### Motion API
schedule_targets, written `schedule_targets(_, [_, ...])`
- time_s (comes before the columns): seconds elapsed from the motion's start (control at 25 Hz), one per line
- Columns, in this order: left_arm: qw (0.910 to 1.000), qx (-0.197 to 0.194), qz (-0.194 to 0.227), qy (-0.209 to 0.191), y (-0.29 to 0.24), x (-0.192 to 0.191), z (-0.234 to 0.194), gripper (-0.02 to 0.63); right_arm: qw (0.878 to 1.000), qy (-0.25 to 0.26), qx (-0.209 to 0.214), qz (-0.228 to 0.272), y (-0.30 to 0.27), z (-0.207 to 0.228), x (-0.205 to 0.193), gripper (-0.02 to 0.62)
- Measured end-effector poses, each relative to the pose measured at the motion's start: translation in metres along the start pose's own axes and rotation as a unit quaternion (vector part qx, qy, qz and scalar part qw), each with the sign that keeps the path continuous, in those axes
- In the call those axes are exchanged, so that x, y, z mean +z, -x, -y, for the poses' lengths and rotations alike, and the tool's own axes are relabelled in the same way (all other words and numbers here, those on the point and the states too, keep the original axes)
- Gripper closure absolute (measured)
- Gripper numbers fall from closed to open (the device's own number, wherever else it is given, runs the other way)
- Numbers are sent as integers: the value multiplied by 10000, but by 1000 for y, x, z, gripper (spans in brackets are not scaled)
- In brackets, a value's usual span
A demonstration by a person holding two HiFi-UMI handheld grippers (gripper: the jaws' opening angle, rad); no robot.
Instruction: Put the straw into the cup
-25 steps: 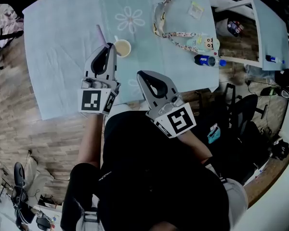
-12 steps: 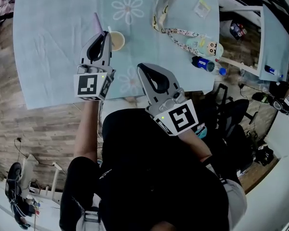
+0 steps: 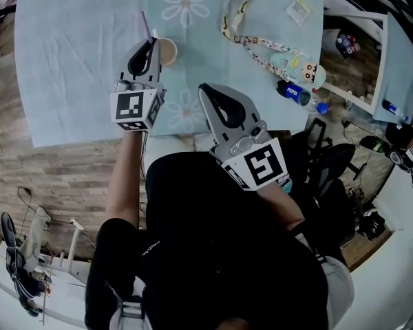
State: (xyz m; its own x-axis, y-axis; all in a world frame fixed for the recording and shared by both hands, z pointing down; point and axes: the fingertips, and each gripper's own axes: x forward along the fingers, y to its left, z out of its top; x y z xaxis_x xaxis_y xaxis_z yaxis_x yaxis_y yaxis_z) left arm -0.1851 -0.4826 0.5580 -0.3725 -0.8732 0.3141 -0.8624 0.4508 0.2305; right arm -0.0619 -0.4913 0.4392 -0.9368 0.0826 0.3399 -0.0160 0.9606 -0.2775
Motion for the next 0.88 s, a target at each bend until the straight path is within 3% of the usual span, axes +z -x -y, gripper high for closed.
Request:
schedule_targets(0.48, [9995,49,-287,-71,-10,-24,3,575,9999,-92,-87,-14,0,16,-4,588])
schedule_targets(0.88, [9994,165,-287,-118,-16,-25,-2,575,9998,-139,-103,-47,6,14,-10,586])
